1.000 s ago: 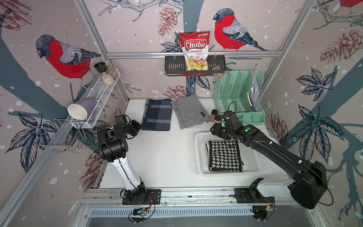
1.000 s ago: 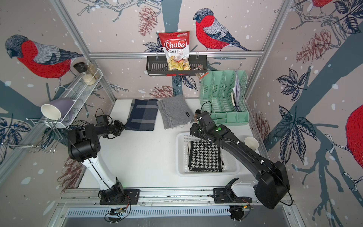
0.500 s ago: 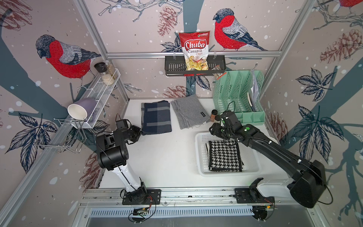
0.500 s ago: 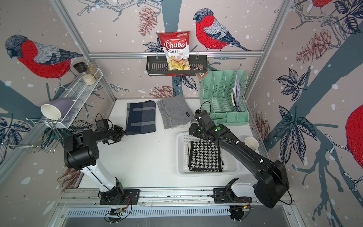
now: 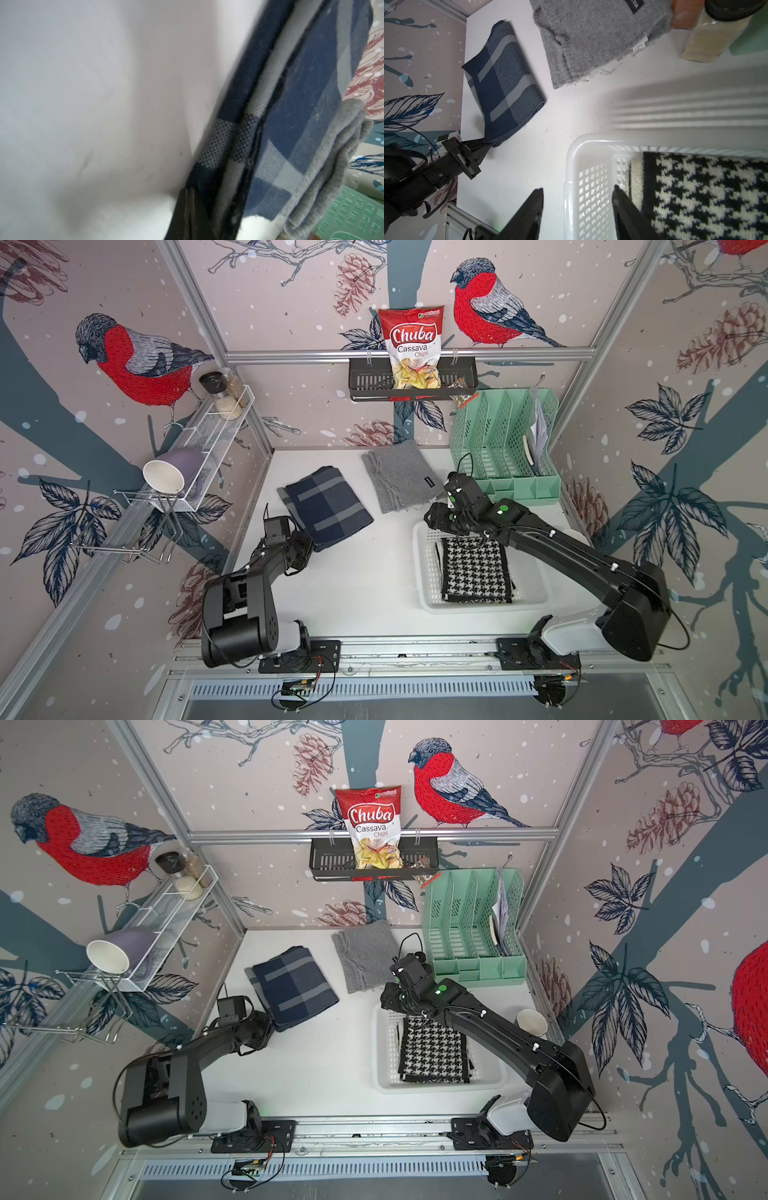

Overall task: Put the folded scarf in the basket
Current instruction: Move the scarf to the center of the board.

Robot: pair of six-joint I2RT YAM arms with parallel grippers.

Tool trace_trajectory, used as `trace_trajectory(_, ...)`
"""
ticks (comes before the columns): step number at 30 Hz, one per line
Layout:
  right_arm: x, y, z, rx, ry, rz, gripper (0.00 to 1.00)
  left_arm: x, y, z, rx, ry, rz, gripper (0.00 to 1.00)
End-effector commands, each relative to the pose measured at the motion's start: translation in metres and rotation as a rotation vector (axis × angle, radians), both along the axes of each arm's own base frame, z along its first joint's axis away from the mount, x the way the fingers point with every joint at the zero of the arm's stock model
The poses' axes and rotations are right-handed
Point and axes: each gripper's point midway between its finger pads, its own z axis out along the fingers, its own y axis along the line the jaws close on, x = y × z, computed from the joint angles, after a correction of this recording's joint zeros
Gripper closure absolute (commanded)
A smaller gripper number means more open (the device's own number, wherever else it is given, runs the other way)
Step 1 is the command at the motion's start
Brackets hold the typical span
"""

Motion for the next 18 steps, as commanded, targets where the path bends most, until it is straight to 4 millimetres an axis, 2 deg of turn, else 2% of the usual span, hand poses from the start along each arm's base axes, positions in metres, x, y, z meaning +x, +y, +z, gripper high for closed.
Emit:
trace_trajectory(1,-0.004,0.006,0.001,-0.012,-0.002,0.023,0.41,-0.024,-0.001,-0.003,-0.002,0.060,0.136,1.00)
trace_trajectory(7,-0.011,0.016,-0.001,-0.023,0.008,0.050,0.41,-0.049,-0.020,0.004,0.012,0.056,0.185,1.00)
trace_trajectory(18,-0.026,0.040,-0.010,-0.057,0.032,0.105,0.41,-0.080,-0.080,0.003,0.015,0.098,0.149,1.00)
